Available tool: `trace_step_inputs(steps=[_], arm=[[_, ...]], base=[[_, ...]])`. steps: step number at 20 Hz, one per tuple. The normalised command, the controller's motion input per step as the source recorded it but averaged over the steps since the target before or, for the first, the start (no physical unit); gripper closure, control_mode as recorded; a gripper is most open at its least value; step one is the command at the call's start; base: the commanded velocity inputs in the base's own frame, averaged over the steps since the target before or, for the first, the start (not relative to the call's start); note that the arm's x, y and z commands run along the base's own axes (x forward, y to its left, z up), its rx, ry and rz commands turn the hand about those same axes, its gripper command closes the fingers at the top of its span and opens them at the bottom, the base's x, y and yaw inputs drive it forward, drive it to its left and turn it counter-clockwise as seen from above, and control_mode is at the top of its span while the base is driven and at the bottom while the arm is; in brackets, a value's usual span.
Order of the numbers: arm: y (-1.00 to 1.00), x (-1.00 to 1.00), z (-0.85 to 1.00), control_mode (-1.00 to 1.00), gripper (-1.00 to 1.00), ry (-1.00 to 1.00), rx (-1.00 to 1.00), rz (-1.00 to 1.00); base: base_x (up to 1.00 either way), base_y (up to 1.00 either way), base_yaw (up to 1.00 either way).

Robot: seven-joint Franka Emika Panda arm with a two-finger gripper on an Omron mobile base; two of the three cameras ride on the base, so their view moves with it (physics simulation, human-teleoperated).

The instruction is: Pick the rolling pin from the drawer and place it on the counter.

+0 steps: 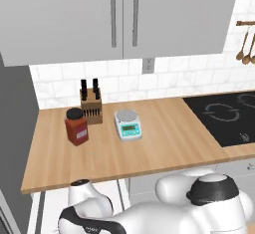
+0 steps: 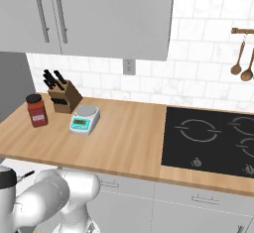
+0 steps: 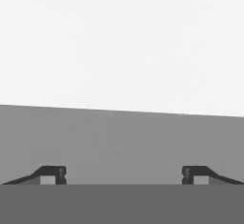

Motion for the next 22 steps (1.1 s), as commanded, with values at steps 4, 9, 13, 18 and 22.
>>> trace_step_inputs(steps=[4,9,13,18,22], arm=[[0.61,-1.00,0.00,-1.00,-1.00,0.41,0.00,0.00],[0.18,-0.66,0.54,-1.00,-1.00,0.11,-0.11,-0.04],[-0.26,0.00,0.57,-1.00,-1.00,-0.01,-0.17,-0.04],[-0.22,0.18,0.18,-1.00,-1.00,-0.12,-0.18,-0.04],[-0.44,0.15,0.11,-1.00,-1.00,-0.19,-0.10,-0.05]], base=[[0.00,0.00,0.00],[0.00,0.00,0.00],[0.00,0.00,0.00],[0.00,0.00,0.00],[0.00,0.00,0.00]])
